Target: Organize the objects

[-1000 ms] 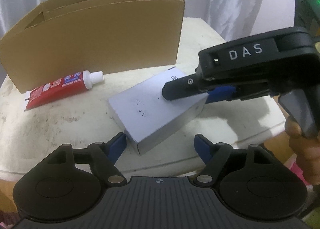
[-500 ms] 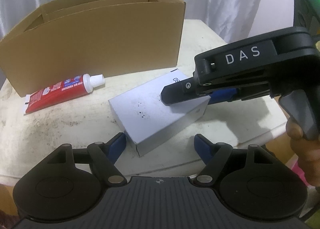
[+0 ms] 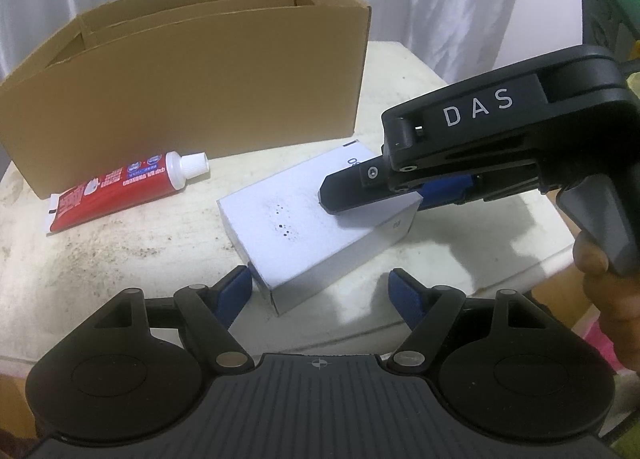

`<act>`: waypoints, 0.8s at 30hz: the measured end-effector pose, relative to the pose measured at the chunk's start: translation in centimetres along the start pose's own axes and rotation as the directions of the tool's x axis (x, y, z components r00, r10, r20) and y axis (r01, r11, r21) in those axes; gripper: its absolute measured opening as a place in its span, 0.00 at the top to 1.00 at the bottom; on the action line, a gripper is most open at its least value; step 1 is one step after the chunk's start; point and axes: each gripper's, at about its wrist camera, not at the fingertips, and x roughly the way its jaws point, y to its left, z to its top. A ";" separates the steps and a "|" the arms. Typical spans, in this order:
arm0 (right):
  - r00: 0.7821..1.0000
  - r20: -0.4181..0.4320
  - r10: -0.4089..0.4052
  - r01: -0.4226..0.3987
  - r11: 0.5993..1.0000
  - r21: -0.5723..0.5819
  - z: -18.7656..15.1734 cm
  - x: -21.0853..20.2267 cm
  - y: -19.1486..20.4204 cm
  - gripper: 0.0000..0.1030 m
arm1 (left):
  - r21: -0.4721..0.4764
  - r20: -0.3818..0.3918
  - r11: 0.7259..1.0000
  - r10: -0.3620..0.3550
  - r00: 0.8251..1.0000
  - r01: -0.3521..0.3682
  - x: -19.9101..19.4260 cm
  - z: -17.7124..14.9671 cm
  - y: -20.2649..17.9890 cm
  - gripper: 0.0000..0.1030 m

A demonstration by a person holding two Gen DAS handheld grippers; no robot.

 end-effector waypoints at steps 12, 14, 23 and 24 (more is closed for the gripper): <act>1.000 -0.001 -0.023 0.023 1.000 -0.005 0.0 0.2 0.5 0.41 | -0.002 0.012 1.000 -0.021 1.000 0.021 -0.2 -0.7 0.7 0.27; 1.000 0.000 -0.022 0.022 1.000 -0.004 0.0 0.2 0.5 0.41 | -0.005 0.010 1.000 -0.025 1.000 0.025 -0.2 -0.6 0.8 0.27; 1.000 0.003 -0.011 0.011 1.000 -0.005 -0.1 0.1 0.2 0.41 | 0.004 -0.004 1.000 -0.008 1.000 0.008 0.0 -0.1 0.3 0.27; 1.000 0.003 -0.009 0.009 1.000 -0.005 -0.1 0.1 0.2 0.41 | 0.002 -0.006 1.000 -0.008 1.000 0.008 0.1 0.0 0.3 0.27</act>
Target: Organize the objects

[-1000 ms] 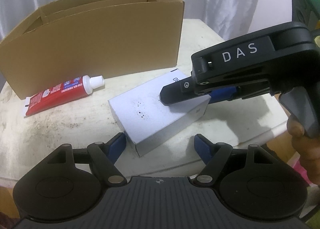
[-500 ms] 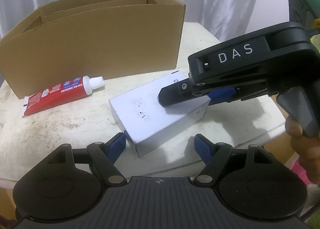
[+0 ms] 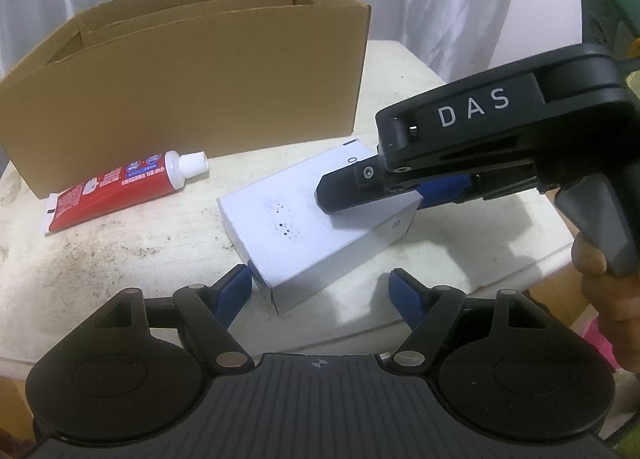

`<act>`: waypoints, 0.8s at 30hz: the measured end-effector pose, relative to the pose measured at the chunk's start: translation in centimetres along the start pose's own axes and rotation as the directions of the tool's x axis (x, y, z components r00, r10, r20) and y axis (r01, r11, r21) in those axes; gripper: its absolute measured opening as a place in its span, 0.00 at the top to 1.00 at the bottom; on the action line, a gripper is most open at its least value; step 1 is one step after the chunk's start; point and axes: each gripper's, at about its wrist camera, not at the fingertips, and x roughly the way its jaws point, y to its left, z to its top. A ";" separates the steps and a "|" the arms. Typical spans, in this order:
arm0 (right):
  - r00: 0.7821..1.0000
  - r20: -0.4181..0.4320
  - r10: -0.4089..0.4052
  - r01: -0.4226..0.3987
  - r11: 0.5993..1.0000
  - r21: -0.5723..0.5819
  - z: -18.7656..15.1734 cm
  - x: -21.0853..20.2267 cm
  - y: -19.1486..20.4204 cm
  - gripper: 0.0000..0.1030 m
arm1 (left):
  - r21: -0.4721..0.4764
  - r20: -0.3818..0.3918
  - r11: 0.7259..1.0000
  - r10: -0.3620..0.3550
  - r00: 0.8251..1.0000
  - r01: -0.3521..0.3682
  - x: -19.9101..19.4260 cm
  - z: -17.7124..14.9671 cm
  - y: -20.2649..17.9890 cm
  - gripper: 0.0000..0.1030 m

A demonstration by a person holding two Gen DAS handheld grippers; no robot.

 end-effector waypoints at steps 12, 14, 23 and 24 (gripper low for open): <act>1.000 -0.006 0.016 -0.016 1.000 -0.027 0.1 0.0 0.0 0.41 | -0.025 -0.015 0.999 0.024 1.000 -0.025 -0.1 0.3 -0.8 0.27; 1.000 -0.008 0.018 -0.018 0.999 -0.032 0.3 0.1 0.0 0.40 | -0.024 -0.017 0.999 0.023 1.000 -0.023 -0.3 0.2 -0.9 0.27; 1.000 -0.009 0.013 -0.014 0.998 -0.054 0.9 0.5 0.3 0.41 | -0.043 -0.020 0.999 0.010 1.000 -0.011 -0.8 -0.1 -0.9 0.26; 1.000 -0.008 0.013 -0.014 0.998 -0.054 0.9 0.5 0.3 0.41 | -0.043 -0.019 0.999 0.009 1.000 -0.010 -0.8 -0.1 -0.9 0.26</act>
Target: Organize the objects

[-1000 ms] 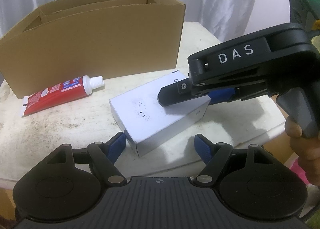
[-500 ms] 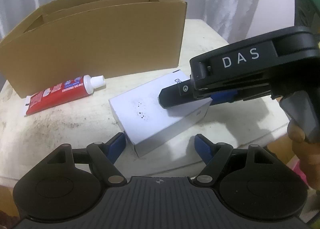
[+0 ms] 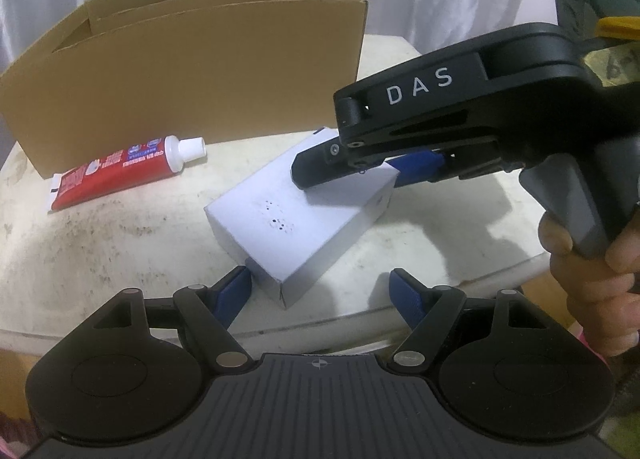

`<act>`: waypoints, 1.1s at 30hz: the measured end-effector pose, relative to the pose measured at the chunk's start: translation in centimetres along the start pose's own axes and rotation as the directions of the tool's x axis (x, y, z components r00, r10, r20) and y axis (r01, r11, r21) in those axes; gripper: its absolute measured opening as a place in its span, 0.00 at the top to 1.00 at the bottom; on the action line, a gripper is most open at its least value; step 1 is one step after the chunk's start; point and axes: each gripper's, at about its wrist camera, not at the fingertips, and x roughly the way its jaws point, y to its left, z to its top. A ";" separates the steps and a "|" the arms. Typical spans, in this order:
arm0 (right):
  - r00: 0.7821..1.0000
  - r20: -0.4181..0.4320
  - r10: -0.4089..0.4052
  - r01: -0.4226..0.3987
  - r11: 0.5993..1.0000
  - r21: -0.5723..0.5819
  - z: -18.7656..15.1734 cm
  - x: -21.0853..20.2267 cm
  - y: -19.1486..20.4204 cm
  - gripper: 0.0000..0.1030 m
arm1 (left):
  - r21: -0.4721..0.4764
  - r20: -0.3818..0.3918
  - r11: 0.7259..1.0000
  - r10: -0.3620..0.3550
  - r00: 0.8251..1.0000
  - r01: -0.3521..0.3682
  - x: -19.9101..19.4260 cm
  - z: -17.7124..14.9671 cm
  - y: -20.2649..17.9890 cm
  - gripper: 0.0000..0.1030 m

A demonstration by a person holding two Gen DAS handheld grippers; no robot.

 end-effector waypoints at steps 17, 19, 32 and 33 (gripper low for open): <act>1.000 0.019 0.013 -0.014 0.999 0.030 -0.5 -1.0 -0.5 0.41 | 0.033 0.048 0.999 0.022 0.999 -0.024 0.3 -0.2 1.0 0.25; 1.000 0.027 0.016 -0.017 0.999 0.032 -0.5 -0.8 -0.6 0.42 | 0.035 0.049 0.999 0.023 0.999 -0.025 0.7 0.0 1.1 0.27; 1.000 0.016 0.019 -0.019 0.999 0.032 -1.1 -1.0 -0.6 0.44 | 0.032 0.037 0.998 0.048 0.998 -0.049 1.3 0.6 1.3 0.33; 1.000 0.018 0.020 -0.021 0.999 0.038 -1.1 -1.0 -0.7 0.45 | 0.034 0.037 0.998 0.049 0.998 -0.050 1.3 0.6 1.2 0.32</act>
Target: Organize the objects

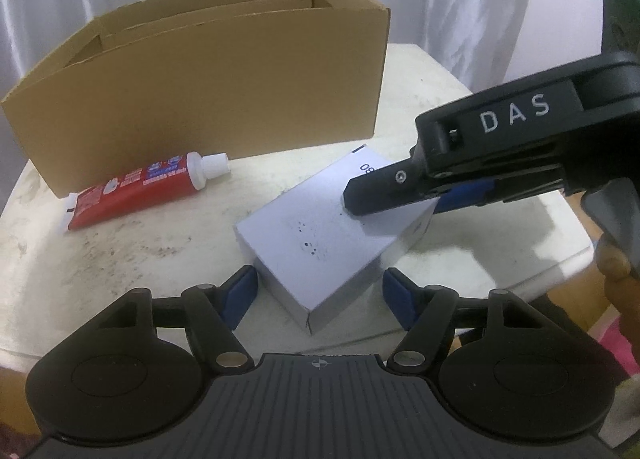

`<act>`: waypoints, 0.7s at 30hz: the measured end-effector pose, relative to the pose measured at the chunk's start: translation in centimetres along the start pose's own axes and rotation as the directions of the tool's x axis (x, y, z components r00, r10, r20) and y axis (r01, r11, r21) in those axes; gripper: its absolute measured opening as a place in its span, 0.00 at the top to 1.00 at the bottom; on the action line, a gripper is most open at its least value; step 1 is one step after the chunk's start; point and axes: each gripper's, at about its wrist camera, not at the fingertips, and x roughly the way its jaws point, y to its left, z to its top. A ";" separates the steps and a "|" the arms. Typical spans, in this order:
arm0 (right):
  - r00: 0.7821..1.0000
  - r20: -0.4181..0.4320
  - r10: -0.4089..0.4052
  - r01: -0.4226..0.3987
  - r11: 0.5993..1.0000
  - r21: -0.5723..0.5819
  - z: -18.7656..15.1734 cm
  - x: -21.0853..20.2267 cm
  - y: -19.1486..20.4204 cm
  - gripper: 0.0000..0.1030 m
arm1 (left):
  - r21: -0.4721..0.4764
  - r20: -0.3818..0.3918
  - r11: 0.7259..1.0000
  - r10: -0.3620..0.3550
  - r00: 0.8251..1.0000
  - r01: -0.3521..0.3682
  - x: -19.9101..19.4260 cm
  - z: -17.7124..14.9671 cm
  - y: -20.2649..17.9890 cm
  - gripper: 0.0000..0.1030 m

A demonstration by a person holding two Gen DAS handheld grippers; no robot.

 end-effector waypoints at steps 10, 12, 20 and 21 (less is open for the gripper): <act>1.000 0.014 -0.006 0.006 1.000 -0.016 -0.5 0.1 0.2 0.43 | -0.020 0.004 1.000 0.010 1.000 -0.010 0.1 0.1 -0.2 0.30; 1.000 0.015 -0.012 0.013 1.000 -0.015 -0.5 0.1 0.4 0.43 | -0.023 0.002 1.000 0.009 1.000 -0.009 0.0 0.0 -0.1 0.30; 0.999 0.032 -0.016 0.017 1.000 -0.025 -0.7 -0.4 1.1 0.43 | -0.048 0.012 0.999 0.009 1.000 -0.008 -0.7 0.2 0.1 0.30; 0.999 0.035 -0.013 0.014 1.000 -0.027 -0.6 -0.6 1.2 0.43 | -0.048 0.019 0.999 0.011 1.000 -0.010 -0.9 0.2 0.0 0.30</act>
